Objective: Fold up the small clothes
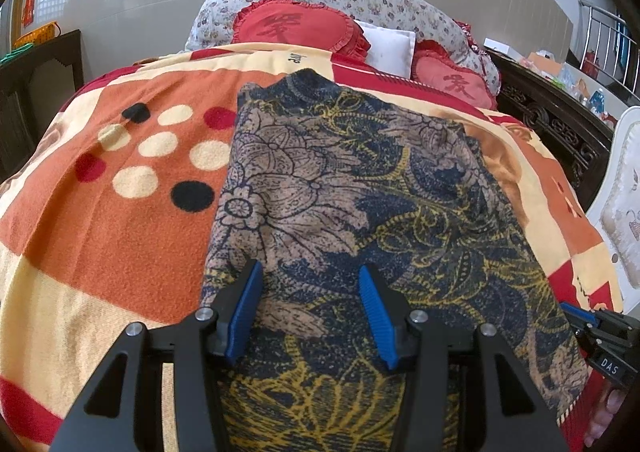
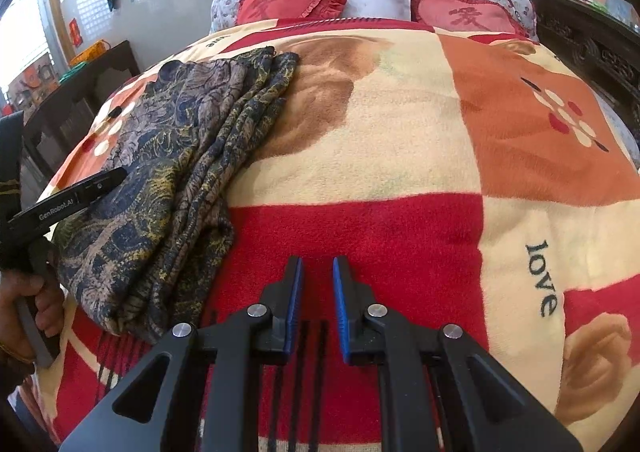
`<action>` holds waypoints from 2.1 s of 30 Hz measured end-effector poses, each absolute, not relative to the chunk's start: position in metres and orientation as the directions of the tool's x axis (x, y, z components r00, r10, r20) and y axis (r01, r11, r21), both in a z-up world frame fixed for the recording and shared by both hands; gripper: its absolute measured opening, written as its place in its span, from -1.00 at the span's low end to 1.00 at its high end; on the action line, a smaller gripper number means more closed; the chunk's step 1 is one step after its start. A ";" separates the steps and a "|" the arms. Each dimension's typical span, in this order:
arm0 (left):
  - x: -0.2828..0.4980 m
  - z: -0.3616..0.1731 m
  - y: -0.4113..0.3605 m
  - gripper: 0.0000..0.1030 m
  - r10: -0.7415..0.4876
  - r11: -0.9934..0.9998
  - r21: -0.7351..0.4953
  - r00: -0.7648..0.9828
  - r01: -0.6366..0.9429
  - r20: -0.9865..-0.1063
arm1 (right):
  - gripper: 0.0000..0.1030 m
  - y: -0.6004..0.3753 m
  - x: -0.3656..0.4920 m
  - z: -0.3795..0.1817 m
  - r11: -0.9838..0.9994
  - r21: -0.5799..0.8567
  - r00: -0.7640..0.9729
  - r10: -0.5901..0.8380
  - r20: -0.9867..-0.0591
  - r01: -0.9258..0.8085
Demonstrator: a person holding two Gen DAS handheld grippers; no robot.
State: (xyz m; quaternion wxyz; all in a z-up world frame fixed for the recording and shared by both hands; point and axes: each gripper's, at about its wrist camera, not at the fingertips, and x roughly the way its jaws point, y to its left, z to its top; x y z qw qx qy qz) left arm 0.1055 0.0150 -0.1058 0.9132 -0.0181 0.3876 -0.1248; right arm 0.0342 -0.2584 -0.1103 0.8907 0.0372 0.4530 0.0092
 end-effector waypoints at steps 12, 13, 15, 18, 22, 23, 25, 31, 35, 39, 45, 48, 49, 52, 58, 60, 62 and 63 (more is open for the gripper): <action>0.105 -0.105 0.007 0.07 -0.242 0.968 -0.125 0.666 0.220 -0.706 | -0.25 -0.258 0.041 -0.108 0.995 0.102 0.546 0.074 -0.834 0.021; 0.105 -0.104 0.008 0.08 -0.244 0.967 -0.126 0.665 0.222 -0.705 | -0.09 -0.257 0.042 -0.108 0.993 0.116 0.542 0.087 -0.836 0.020; 0.103 -0.100 0.010 0.11 -0.264 0.962 -0.139 0.660 0.236 -0.703 | 0.12 -0.251 0.043 -0.107 0.994 0.113 0.538 0.092 -0.838 0.005; 0.091 -0.089 0.017 0.12 -0.284 0.953 -0.133 0.648 0.274 -0.707 | 0.18 -0.236 0.041 -0.106 0.999 0.035 0.527 0.048 -0.848 -0.034; 0.050 -0.069 0.031 0.26 -0.348 0.928 -0.138 0.676 0.346 -0.650 | -0.20 -0.227 0.033 -0.089 0.997 0.048 0.551 0.070 -0.832 -0.055; 0.041 -0.067 0.032 0.35 -0.360 0.924 -0.143 0.680 0.355 -0.639 | -0.23 -0.224 0.029 -0.077 0.995 0.080 0.592 0.098 -0.800 -0.056; 0.034 -0.072 0.034 0.38 -0.372 0.922 -0.173 0.664 0.347 -0.649 | -0.29 -0.212 0.021 -0.058 0.989 0.117 0.655 0.146 -0.741 -0.088; 0.032 -0.090 0.019 0.51 -0.332 0.932 -0.134 0.640 0.338 -0.693 | -0.70 -0.173 0.037 -0.097 0.978 0.101 0.491 0.180 -0.852 -0.182; 0.033 -0.097 0.003 0.99 -0.332 0.915 -0.080 0.625 0.396 -0.707 | -0.74 -0.189 0.033 -0.106 0.969 0.194 0.516 0.247 -0.820 -0.154; 0.036 -0.099 0.000 0.99 -0.316 0.922 -0.078 0.623 0.379 -0.715 | -0.74 -0.192 0.033 -0.106 0.965 0.202 0.517 0.260 -0.816 -0.166; 0.041 -0.103 -0.005 0.99 -0.285 0.925 -0.036 0.627 0.379 -0.724 | -0.74 -0.190 0.034 -0.105 0.964 0.204 0.518 0.264 -0.814 -0.171; 0.041 -0.104 -0.005 0.99 -0.279 0.926 -0.028 0.631 0.377 -0.724 | -0.74 -0.189 0.031 -0.105 0.965 0.193 0.534 0.258 -0.805 -0.176; 0.041 -0.104 -0.005 0.99 -0.277 0.926 -0.028 0.630 0.376 -0.726 | -0.74 -0.187 0.028 -0.105 0.968 0.172 0.545 0.244 -0.802 -0.181; 0.045 -0.097 -0.003 0.99 -0.283 0.932 -0.067 0.598 0.357 -0.750 | -0.73 -0.177 0.024 -0.104 0.977 0.101 0.567 0.193 -0.801 -0.190; 0.025 -0.052 0.009 0.99 -0.124 0.986 -0.039 0.563 0.160 -0.817 | -0.65 -0.178 0.013 -0.073 0.994 0.061 0.531 0.102 -0.841 -0.094; 0.014 -0.042 0.008 0.99 -0.104 0.990 -0.034 0.552 0.136 -0.827 | -0.26 -0.181 -0.002 -0.055 1.000 0.015 0.524 0.027 -0.851 -0.027; 0.003 -0.036 0.005 0.99 -0.099 0.990 -0.025 0.555 0.141 -0.826 | -0.06 -0.186 -0.016 -0.043 0.999 0.033 0.524 0.031 -0.851 -0.005; -0.002 -0.034 0.003 0.99 -0.092 0.989 -0.013 0.554 0.145 -0.827 | 0.04 -0.188 -0.024 -0.037 0.998 0.061 0.522 0.051 -0.852 0.000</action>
